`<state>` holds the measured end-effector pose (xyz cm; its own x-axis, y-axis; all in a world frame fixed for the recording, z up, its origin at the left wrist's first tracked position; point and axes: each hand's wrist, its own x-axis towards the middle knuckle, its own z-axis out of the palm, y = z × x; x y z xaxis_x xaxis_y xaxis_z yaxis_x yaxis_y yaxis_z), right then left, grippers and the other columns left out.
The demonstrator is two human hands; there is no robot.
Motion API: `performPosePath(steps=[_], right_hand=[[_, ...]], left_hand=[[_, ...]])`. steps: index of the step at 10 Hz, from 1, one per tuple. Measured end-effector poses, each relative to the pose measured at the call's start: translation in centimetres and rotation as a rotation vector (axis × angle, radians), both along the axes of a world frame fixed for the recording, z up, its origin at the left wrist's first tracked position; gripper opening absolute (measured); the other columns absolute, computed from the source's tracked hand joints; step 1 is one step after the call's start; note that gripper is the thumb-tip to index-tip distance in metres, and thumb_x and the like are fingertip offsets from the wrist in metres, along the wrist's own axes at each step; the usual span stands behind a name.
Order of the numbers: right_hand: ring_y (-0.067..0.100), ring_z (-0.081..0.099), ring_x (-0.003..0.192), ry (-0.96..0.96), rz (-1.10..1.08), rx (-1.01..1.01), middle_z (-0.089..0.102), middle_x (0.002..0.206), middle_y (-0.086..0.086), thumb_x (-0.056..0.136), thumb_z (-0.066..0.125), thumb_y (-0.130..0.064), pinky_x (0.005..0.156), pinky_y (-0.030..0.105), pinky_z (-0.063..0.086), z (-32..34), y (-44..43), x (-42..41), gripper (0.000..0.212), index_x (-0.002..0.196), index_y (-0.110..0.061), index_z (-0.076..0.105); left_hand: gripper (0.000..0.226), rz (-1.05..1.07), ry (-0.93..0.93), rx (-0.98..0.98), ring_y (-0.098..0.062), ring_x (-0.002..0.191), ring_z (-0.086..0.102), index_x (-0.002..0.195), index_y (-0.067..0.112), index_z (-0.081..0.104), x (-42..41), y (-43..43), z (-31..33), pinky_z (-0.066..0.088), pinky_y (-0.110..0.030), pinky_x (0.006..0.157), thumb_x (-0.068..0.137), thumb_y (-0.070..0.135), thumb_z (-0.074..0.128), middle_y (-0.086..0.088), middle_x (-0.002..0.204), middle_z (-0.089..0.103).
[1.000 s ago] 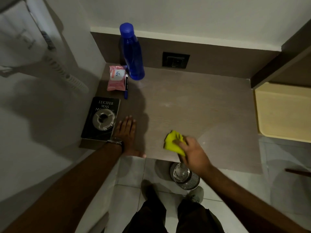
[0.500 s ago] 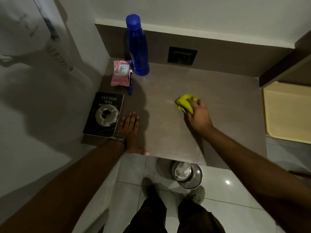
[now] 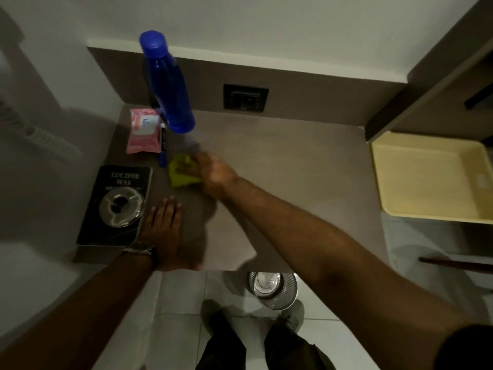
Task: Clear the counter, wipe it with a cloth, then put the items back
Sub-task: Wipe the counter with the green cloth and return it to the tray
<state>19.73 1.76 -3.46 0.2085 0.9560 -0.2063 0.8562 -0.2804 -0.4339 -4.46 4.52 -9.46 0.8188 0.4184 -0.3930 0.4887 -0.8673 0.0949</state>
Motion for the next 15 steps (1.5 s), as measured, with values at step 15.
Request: performPosePath(steps=[15], right_hand=[[0.030, 0.068, 0.109, 0.063, -0.481, 0.131, 0.056, 0.136, 0.009, 0.092, 0.073, -0.027, 0.085, 0.041, 0.061, -3.1, -35.2, -2.3, 0.058, 0.140, -0.050, 0.052]], left_hand=[[0.171, 0.006, 0.100, -0.052, -0.051, 0.155, 0.017, 0.157, -0.012, 0.024, 0.8, -0.9, 2.9, 0.014, -0.064, 0.126, 0.043, 0.116, 0.025, -0.034, 0.167, 0.014]])
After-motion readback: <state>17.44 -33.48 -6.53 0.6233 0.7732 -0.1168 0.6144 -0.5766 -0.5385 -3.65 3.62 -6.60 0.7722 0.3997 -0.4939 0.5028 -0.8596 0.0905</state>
